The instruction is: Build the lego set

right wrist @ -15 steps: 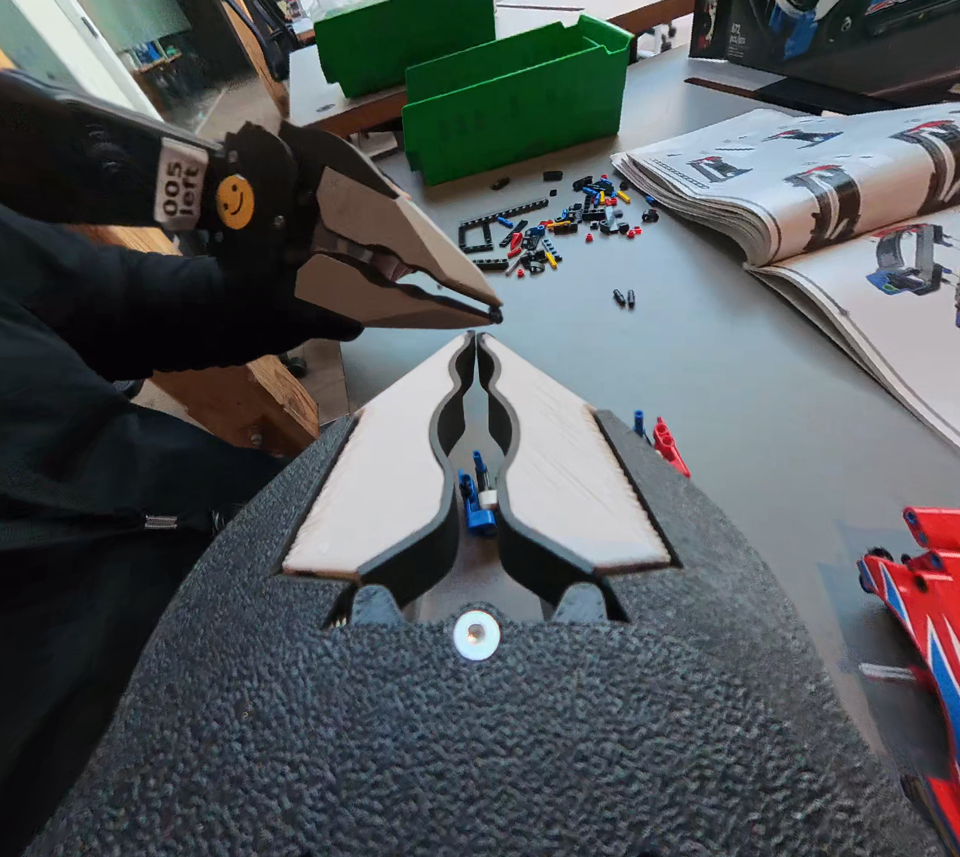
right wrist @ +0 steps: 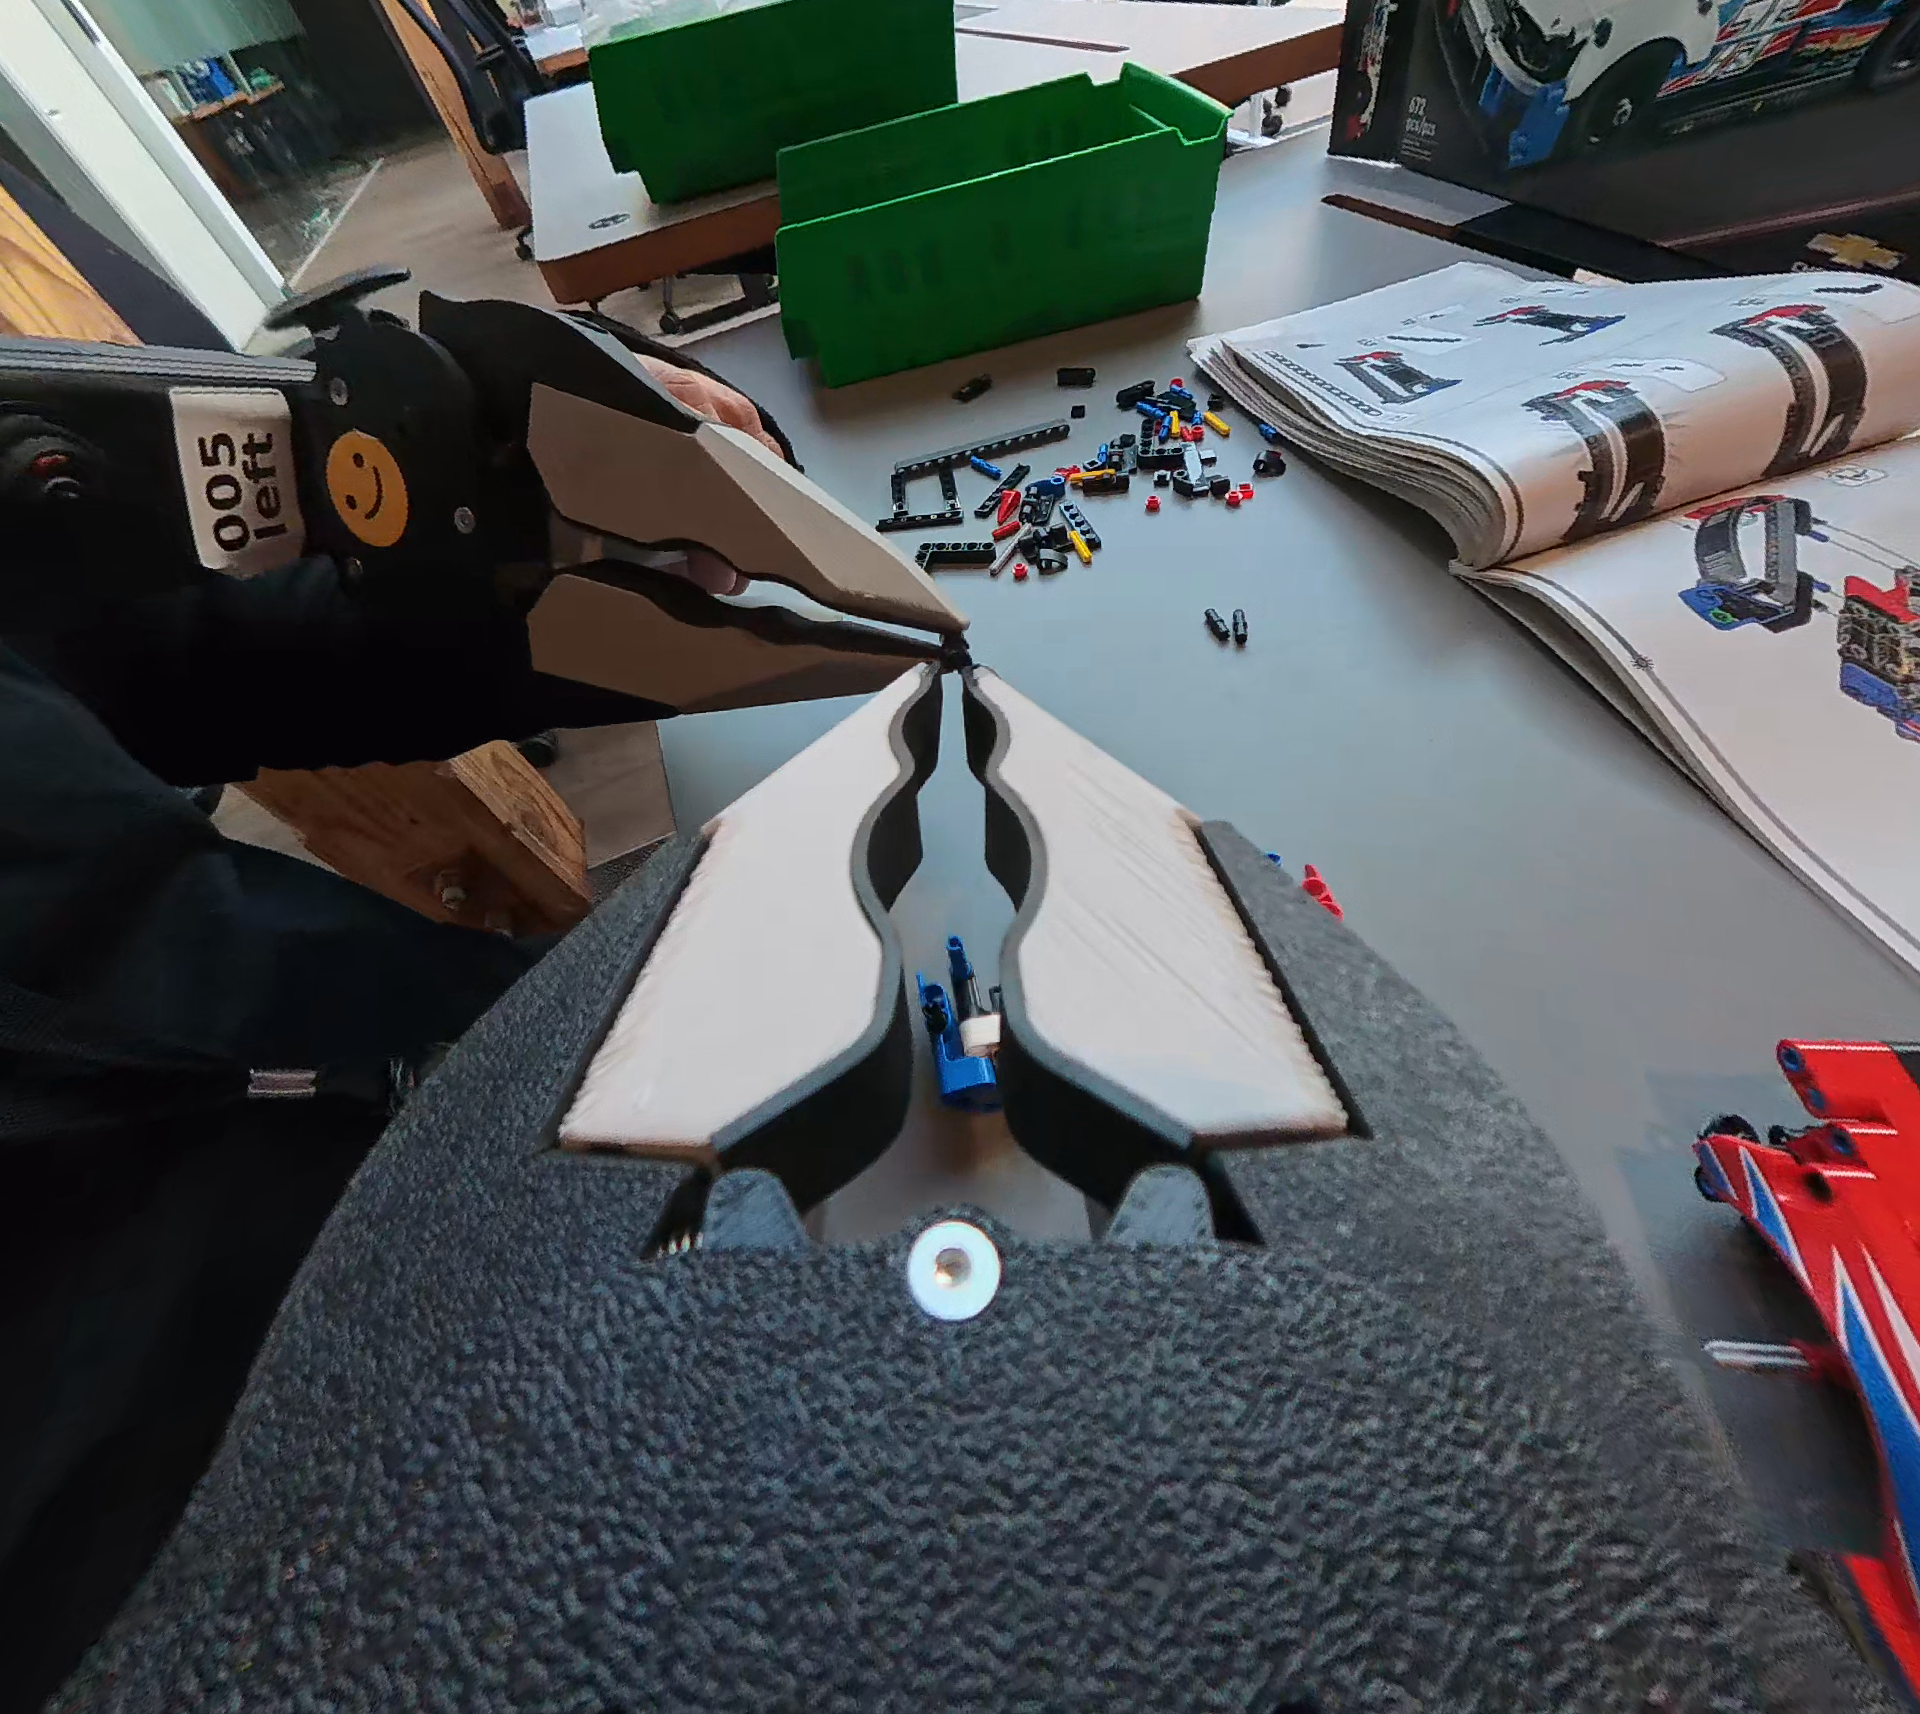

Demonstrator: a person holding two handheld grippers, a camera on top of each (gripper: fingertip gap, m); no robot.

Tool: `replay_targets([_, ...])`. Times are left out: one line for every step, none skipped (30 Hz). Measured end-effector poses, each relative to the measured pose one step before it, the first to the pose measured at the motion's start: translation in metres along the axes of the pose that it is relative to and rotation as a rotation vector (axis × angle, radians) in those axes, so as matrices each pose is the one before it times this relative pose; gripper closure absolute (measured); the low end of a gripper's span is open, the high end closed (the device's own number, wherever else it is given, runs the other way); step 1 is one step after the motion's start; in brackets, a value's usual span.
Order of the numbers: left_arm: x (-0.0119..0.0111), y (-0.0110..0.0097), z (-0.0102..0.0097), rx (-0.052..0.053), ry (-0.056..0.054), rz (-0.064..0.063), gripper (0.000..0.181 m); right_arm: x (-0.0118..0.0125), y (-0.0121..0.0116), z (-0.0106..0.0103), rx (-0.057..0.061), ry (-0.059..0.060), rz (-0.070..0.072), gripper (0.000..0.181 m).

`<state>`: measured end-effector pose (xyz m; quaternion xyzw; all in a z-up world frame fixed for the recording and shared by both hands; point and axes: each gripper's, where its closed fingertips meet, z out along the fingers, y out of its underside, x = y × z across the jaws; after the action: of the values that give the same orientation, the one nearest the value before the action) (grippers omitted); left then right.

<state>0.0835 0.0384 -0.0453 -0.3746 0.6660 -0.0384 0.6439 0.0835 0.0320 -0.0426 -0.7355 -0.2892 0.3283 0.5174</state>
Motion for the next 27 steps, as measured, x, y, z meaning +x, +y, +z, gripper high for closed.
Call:
replay_targets([0.00125,-0.00062,-0.00035,0.0037,0.0077,-0.0033,0.18,0.00025,-0.00012,0.00006,0.0049,0.0001,0.0066,0.177])
replay_targets([0.0006,-0.00052,-0.0002,0.0009,-0.0003,-0.0014,0.18,0.00037,-0.00004,0.00028,0.0032,0.0013,0.0047,0.174])
replay_targets([0.00105,-0.00041,0.0,-0.0013,-0.001,0.0039,0.18,-0.00076,0.00024,0.0005,0.0002,-0.0031,-0.001,0.174])
replay_targets([0.0011,-0.00093,-0.00012,0.0014,-0.0009,0.0054,0.18,-0.00059,0.00087,0.00081,-0.0038,0.0001,-0.0046,0.175])
replay_targets([0.00067,0.00013,0.00032,-0.0052,-0.0025,0.0027,0.18,-0.00029,0.0011,0.00087,-0.0062,0.0034,-0.0074,0.176])
replay_targets([-0.00021,0.00024,0.00018,-0.0036,-0.0058,0.0044,0.18,0.00014,0.00014,0.00051,0.0004,0.0066,-0.006,0.177])
replay_targets([-0.0002,0.00005,-0.00012,0.0,-0.003,0.0018,0.18,0.0002,-0.00016,0.00031,0.0014,0.004,-0.0026,0.177])
replay_targets([-0.00033,-0.00021,-0.00013,0.0025,-0.0005,-0.0052,0.18,-0.00002,-0.00005,0.00004,0.0008,-0.0008,0.0029,0.177])
replay_targets([-0.0004,-0.00039,-0.00026,0.0036,-0.0009,-0.0076,0.18,-0.00015,-0.0003,-0.00015,0.0023,-0.0039,0.0071,0.177])
replay_targets([-0.00035,-0.00053,-0.00029,0.0029,-0.0025,-0.0026,0.18,-0.00033,-0.00049,-0.0001,0.0038,-0.0046,0.0072,0.177])
replay_targets([-0.00012,-0.00012,-0.00005,0.0005,-0.0025,0.0026,0.18,-0.00022,-0.00037,-0.00015,0.0034,-0.0031,0.0035,0.177])
replay_targets([0.00009,0.00004,0.0003,-0.0025,-0.0013,0.0011,0.18,-0.00017,-0.00008,-0.00016,0.0013,-0.0003,-0.0006,0.177])
replay_targets([0.00003,-0.00035,0.00015,0.0011,-0.0033,-0.0021,0.18,0.00002,0.0,-0.00006,0.0002,0.0019,-0.0049,0.177])
replay_targets([-0.0006,-0.00107,-0.00023,0.0072,-0.007,-0.0045,0.18,-0.00029,-0.00056,-0.00037,0.0044,0.0015,-0.0077,0.177])
replay_targets([-0.00068,-0.00151,-0.00053,0.0089,-0.007,-0.0042,0.18,-0.00066,-0.00133,-0.0006,0.0084,-0.0011,-0.0071,0.178])
replay_targets([-0.0007,-0.00158,-0.0006,0.0098,-0.0049,-0.0054,0.18,-0.00093,-0.00125,-0.00091,0.0081,-0.0038,-0.007,0.178])
replay_targets([-0.00029,-0.00167,-0.00052,0.0101,-0.001,-0.0085,0.18,-0.00097,-0.00118,-0.00096,0.0082,-0.0052,-0.0082,0.178])
replay_targets([0.00022,-0.00113,-0.00019,0.0088,0.0061,-0.0133,0.18,-0.00081,-0.00065,-0.00089,0.0054,-0.0041,-0.0085,0.178])
replay_targets([0.00124,-0.00024,0.00021,0.0072,0.0176,-0.0238,0.18,-0.00054,0.0003,-0.00059,-0.0012,0.0002,-0.0135,0.178])
replay_targets([0.00263,0.00085,0.00018,0.0052,0.0338,-0.0363,0.179,-0.00005,0.00167,-0.00032,-0.0115,0.0041,-0.0194,0.178])
replay_targets([0.00287,0.0015,-0.00028,0.0051,0.0428,-0.0512,0.179,0.0003,0.00308,0.00004,-0.0213,0.0075,-0.0212,0.178])
replay_targets([0.00235,0.00255,-0.0005,0.0043,0.0457,-0.0614,0.176,0.00114,0.00345,-0.00048,-0.024,0.014,-0.0259,0.178])
replay_targets([0.00398,0.00503,-0.00034,-0.0066,0.0644,-0.0696,0.175,0.00086,0.00369,-0.00117,-0.0271,0.0107,-0.0315,0.178])
replay_targets([0.00457,0.00706,0.00029,-0.0159,0.0732,-0.0756,0.173,0.00058,0.00424,-0.00168,-0.0324,0.0074,-0.035,0.178])
replay_targets([0.00711,0.00724,0.001,-0.0111,0.0921,-0.0751,0.163,0.00054,0.00455,-0.00184,-0.035,0.0069,-0.0391,0.178])
replay_targets([0.01176,0.00836,0.00211,-0.0136,0.1256,-0.071,0.157,-0.00102,0.00489,-0.00156,-0.0357,-0.0046,-0.0453,0.178])
replay_targets([0.00808,0.01129,0.00379,-0.0264,0.1058,-0.0644,0.155,-0.00309,0.0054,-0.0009,-0.0398,-0.0189,-0.0475,0.178])
